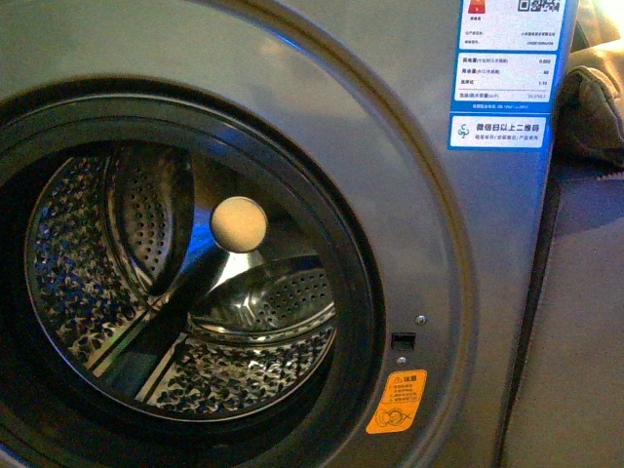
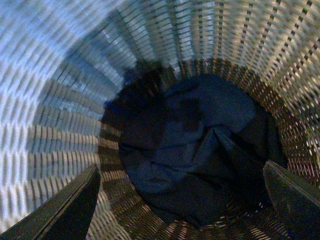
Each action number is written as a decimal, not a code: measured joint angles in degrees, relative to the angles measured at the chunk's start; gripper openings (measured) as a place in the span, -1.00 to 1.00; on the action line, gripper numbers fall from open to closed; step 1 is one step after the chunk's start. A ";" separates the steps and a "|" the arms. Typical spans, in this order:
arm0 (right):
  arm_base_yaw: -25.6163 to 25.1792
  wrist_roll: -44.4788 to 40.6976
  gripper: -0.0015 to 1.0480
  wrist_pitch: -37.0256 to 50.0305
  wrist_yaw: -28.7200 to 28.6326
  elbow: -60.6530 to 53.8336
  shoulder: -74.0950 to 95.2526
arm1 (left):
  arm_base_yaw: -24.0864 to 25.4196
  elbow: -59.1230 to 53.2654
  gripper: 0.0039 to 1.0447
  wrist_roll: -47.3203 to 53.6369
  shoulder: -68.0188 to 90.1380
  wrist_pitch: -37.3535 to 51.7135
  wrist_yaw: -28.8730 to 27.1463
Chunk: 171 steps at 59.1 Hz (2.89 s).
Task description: Put clothes into washing machine
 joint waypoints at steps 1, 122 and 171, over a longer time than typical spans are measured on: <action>0.20 -0.66 0.86 0.37 -0.07 0.13 1.53 | 0.00 0.00 0.88 0.00 0.00 0.00 0.00; 9.05 -12.92 0.86 16.17 14.64 27.34 63.25 | 0.00 0.00 0.88 0.00 0.00 0.00 0.00; 9.57 -15.69 -0.90 45.44 15.45 12.39 51.93 | 0.00 0.00 0.88 0.00 0.00 0.00 0.00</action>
